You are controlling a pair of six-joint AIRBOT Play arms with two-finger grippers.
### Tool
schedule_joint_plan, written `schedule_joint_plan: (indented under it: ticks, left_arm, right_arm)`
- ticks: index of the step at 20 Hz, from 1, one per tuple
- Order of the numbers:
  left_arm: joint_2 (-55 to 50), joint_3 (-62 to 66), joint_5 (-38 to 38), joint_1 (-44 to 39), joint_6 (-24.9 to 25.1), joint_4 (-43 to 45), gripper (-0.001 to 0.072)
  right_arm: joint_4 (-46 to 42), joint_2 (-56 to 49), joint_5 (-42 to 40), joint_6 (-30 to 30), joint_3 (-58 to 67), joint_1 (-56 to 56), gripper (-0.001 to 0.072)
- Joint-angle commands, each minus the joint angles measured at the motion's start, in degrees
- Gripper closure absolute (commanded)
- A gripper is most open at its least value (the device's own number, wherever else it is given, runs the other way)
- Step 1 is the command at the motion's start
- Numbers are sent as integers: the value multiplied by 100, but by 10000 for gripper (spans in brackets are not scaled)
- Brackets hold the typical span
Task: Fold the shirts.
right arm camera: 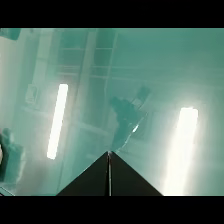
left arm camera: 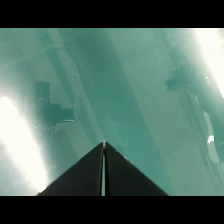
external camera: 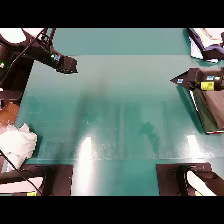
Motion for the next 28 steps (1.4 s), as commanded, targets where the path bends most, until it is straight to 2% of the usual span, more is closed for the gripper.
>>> schedule_joint_plan:
  ticks: [1, 11, 16, 18, 20, 22, 24, 27, 28]
  left_arm:
    - [0, 0, 2, 0, 2, 2, 682]
    - [0, 0, 2, -2, 4, 2, 682]
    - [0, 2, 739, 0, 9, 216, 682]
    - [0, 0, 654, 0, 9, 382, 682]
    - [28, 22, 140, 11, 223, 404, 683]
    - [234, 9, -697, 28, 245, 562, 684]
    - [697, -212, -1213, 28, 240, 918, 683]
    - [1508, -1185, -1910, 28, 50, 1899, 682]
    - [1775, -1679, -2094, 28, -205, 2391, 682]
  right_arm:
    - [4, 4, -111, 4, -2, 11, 699]
    - [4, 4, -101, 4, -2, 11, 699]
    - [4, 4, -22, 2, -2, 11, 698]
    - [2, 4, -22, 4, -2, 11, 698]
    - [7, 4, -24, 2, -2, 11, 698]
    - [9, 4, -35, -2, -2, 13, 698]
    - [9, 4, -48, -116, -2, 13, 698]
    - [9, 4, 13, -225, -2, 13, 698]
    - [9, 4, 13, -282, -4, 13, 698]
